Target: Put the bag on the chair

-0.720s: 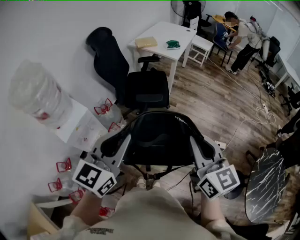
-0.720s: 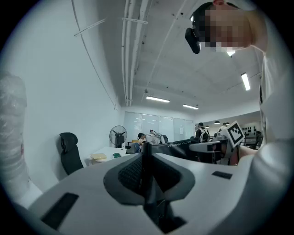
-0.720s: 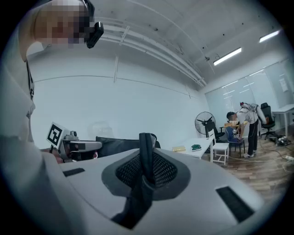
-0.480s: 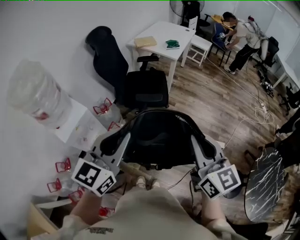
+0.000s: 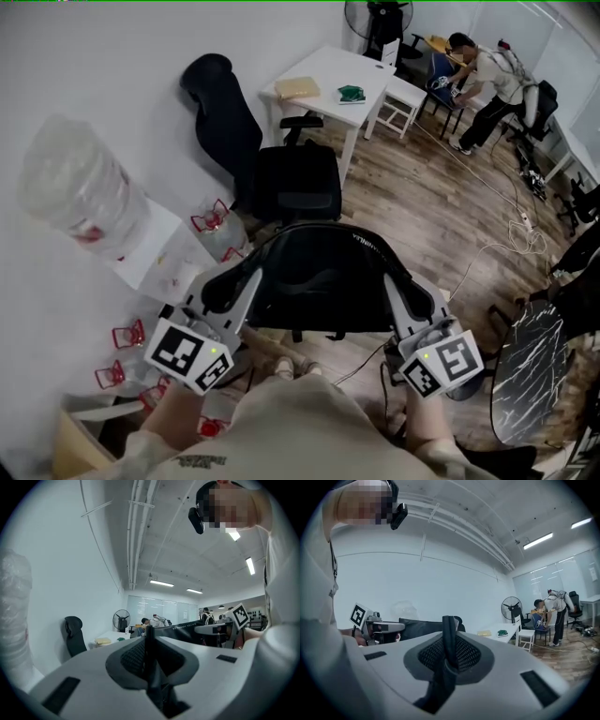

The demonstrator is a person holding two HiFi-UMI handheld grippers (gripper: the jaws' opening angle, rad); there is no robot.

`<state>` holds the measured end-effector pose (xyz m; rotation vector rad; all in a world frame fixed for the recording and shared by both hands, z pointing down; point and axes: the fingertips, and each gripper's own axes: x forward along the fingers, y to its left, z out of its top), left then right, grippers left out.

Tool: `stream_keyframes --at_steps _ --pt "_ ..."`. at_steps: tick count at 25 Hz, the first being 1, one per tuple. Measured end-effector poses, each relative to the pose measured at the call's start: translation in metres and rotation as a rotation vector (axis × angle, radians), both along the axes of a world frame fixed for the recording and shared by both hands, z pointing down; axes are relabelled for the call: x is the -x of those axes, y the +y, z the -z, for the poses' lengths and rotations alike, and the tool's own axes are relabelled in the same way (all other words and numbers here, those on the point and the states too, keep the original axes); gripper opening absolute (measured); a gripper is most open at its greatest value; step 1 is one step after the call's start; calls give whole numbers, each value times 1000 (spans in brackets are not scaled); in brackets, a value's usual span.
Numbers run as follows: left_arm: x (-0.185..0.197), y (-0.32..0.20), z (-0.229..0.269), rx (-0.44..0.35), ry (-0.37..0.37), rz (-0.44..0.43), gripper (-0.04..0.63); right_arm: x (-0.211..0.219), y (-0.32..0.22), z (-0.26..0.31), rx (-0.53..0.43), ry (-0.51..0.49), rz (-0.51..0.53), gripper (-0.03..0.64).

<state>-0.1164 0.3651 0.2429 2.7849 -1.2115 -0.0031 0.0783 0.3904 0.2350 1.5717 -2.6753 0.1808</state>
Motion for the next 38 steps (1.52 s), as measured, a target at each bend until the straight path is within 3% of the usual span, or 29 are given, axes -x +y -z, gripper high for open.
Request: stream_keyframes --at_steps 17,26,38 --pt "55 -10 -2 -39 43 -39 67 54 -6 -6 -3 12 -32 58" --pt "51 -23 -17 -50 44 -57 67 47 -23 -19 -21 -1 -40 58" --pt "18 -87 -30 -22 34 -52 67 14 -89 -34 2 -18 -38 58"
